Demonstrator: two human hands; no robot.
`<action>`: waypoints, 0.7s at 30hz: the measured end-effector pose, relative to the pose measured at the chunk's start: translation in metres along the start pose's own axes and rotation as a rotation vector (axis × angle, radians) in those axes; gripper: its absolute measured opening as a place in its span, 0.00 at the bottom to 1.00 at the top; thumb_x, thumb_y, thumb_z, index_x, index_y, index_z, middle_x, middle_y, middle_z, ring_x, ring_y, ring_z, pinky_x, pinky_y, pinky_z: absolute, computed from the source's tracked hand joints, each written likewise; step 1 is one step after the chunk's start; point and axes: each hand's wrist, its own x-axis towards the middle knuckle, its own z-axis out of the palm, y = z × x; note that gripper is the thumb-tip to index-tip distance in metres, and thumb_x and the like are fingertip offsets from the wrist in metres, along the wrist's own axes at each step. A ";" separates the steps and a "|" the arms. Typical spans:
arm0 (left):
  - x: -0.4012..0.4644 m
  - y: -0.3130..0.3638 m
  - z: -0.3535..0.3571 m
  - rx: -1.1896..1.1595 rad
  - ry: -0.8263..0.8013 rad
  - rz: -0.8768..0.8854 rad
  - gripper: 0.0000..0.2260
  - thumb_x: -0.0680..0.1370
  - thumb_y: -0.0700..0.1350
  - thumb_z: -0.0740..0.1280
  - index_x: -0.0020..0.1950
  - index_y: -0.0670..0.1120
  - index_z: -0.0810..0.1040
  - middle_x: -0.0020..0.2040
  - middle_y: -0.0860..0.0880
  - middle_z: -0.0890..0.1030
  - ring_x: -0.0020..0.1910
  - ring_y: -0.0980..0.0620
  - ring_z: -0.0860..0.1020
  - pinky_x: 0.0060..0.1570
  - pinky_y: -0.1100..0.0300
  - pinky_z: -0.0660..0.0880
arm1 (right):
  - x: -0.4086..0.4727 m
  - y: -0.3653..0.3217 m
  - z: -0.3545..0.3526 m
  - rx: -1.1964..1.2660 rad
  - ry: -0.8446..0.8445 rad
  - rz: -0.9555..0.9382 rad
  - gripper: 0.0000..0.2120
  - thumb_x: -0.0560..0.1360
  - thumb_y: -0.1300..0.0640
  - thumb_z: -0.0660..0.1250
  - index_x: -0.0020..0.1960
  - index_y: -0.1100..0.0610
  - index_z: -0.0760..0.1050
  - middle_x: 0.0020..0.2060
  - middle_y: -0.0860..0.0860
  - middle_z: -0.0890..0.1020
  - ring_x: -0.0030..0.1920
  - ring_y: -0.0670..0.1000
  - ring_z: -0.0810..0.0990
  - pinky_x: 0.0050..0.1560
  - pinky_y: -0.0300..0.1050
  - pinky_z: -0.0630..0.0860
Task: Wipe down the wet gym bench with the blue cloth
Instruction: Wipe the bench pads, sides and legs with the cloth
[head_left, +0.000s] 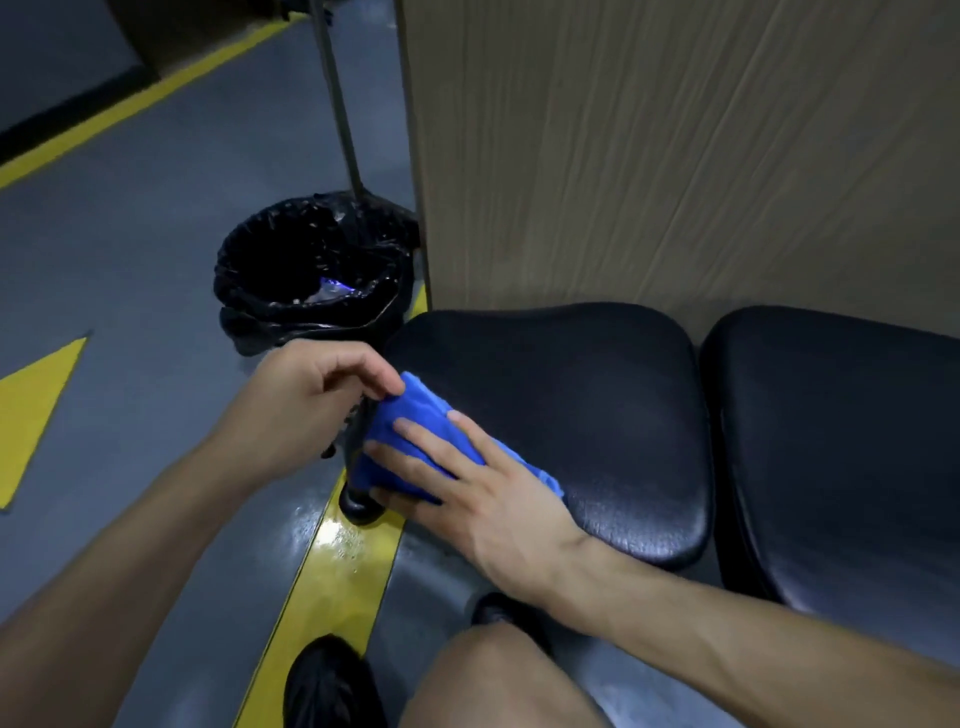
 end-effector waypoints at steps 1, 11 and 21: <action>0.007 -0.001 0.000 0.010 -0.014 0.030 0.18 0.75 0.34 0.61 0.45 0.55 0.85 0.44 0.52 0.86 0.42 0.43 0.84 0.42 0.39 0.81 | -0.001 0.001 0.001 0.005 -0.009 0.002 0.28 0.81 0.55 0.61 0.79 0.45 0.59 0.82 0.50 0.46 0.81 0.56 0.41 0.77 0.62 0.49; 0.070 0.021 0.027 0.473 -0.322 0.381 0.20 0.73 0.40 0.58 0.57 0.56 0.83 0.62 0.60 0.80 0.62 0.57 0.77 0.65 0.59 0.70 | -0.042 0.001 -0.006 0.021 0.029 0.162 0.29 0.82 0.55 0.56 0.80 0.44 0.53 0.82 0.49 0.46 0.81 0.55 0.44 0.78 0.60 0.49; 0.047 0.032 0.030 0.659 -0.411 0.350 0.23 0.78 0.38 0.63 0.71 0.56 0.72 0.73 0.63 0.69 0.69 0.52 0.71 0.64 0.51 0.70 | -0.156 -0.037 0.005 0.093 0.247 0.694 0.39 0.71 0.60 0.67 0.79 0.44 0.60 0.80 0.51 0.59 0.80 0.55 0.55 0.74 0.60 0.64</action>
